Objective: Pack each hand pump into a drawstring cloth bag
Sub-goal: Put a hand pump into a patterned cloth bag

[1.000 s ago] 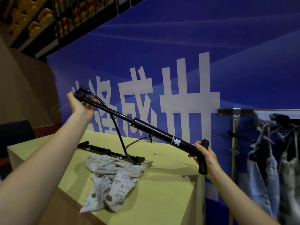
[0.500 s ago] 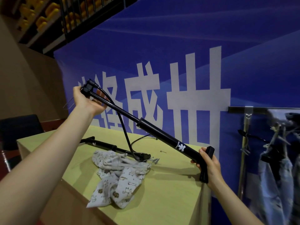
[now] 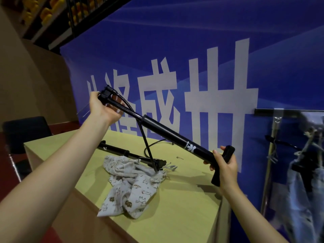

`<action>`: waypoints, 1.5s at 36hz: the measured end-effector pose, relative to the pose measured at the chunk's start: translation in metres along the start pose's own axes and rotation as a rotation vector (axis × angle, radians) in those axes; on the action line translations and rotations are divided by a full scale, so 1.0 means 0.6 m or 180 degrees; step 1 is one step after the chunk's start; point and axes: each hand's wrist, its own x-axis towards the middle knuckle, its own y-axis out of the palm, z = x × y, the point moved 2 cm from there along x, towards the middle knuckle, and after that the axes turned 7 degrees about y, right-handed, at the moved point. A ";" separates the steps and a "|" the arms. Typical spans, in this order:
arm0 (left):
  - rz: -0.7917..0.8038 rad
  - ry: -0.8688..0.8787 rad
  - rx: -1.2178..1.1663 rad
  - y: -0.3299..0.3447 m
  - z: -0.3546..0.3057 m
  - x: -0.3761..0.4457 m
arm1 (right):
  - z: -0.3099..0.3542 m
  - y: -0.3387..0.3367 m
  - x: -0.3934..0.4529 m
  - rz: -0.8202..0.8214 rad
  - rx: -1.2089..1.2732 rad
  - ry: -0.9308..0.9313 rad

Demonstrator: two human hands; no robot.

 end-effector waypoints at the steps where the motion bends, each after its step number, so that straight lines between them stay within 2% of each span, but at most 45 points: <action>1: 0.0069 0.0013 -0.0003 -0.003 0.004 -0.001 | 0.004 0.003 0.001 0.0032 0.0062 0.0005; 21: 0.0611 0.0028 0.0023 -0.042 0.039 -0.025 | 0.035 0.050 -0.004 0.0290 0.0284 0.0168; 30: 0.0507 0.0068 0.0223 -0.051 0.053 -0.037 | 0.046 0.065 -0.008 0.0301 0.0248 0.0175; 37: 0.0778 0.0376 0.0699 -0.043 0.059 -0.038 | 0.054 0.065 -0.009 0.0348 0.0339 0.0168; 41: 0.0932 0.0861 0.0934 -0.033 0.078 -0.056 | 0.060 0.072 -0.005 0.0642 0.0624 0.0461; 45: 0.1125 0.1079 0.1083 -0.035 0.100 -0.070 | 0.054 0.079 -0.005 0.0874 0.0798 0.0699; 49: 0.1094 0.1183 0.1513 -0.027 0.090 -0.059 | 0.049 0.071 -0.006 0.0728 0.0770 0.0661; 54: 0.1178 0.0549 0.0406 -0.042 0.072 -0.042 | 0.051 0.052 0.000 0.0423 0.0672 0.0562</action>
